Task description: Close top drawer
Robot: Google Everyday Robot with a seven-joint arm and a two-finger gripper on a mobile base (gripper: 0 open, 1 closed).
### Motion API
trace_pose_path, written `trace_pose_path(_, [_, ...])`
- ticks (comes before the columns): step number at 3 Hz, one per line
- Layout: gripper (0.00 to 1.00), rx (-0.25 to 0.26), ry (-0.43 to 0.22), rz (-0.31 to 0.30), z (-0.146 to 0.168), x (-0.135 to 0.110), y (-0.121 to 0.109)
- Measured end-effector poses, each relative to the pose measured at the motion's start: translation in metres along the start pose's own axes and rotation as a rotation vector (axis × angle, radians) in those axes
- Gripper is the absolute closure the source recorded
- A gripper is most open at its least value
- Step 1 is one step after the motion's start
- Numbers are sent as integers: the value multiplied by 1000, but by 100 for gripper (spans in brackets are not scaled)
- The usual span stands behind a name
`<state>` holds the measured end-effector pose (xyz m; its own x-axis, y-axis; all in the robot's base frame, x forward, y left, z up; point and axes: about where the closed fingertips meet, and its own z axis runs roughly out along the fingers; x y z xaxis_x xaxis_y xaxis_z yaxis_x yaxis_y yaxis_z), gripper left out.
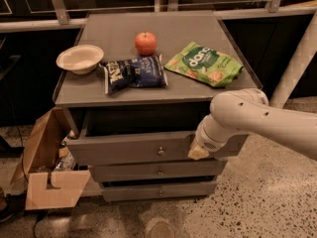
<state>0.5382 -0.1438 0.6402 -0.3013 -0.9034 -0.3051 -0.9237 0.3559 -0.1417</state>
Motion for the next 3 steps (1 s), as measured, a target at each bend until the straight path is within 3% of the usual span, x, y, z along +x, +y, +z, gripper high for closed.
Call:
trace_pose_path(1, [3,0,0,0,0,0,0])
trace_pose_path(3, [0,0,0,0,0,0,0])
